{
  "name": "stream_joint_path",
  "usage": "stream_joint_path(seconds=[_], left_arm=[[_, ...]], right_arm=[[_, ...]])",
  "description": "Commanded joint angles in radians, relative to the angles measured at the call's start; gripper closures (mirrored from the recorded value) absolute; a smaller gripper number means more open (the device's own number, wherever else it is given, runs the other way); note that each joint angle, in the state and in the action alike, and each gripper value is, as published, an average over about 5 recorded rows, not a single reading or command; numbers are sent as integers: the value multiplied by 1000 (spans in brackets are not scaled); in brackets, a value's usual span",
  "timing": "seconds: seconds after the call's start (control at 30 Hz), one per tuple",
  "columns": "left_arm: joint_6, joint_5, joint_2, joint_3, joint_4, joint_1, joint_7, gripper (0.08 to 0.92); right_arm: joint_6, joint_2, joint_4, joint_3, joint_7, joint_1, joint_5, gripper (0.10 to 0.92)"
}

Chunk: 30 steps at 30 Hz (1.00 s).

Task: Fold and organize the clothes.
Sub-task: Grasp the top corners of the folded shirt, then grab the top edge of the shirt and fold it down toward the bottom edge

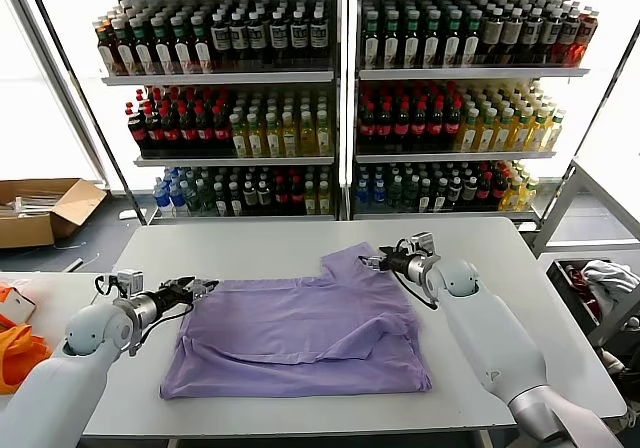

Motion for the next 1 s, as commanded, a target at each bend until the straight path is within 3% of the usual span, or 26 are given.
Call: stream_joint_path(seconds=[0.03,0.53,0.73,1.0], left_arm=[[9,-9,-11,17,17,-15,9,414],[5,-18,-5,17,12,-9,30,842],[-10,-33,-2,20,-15,-10,24,896],[-28,-92,14,-28,-84,19,-31,897]], right_arm=[[-7,9,-29,-20,-4,18,-3,491],[20,3,29,3,-8,-23,41,904],[21,5,81,33,-12,-44,77,919],[12,-43,254,95,-6,-102,271,919]])
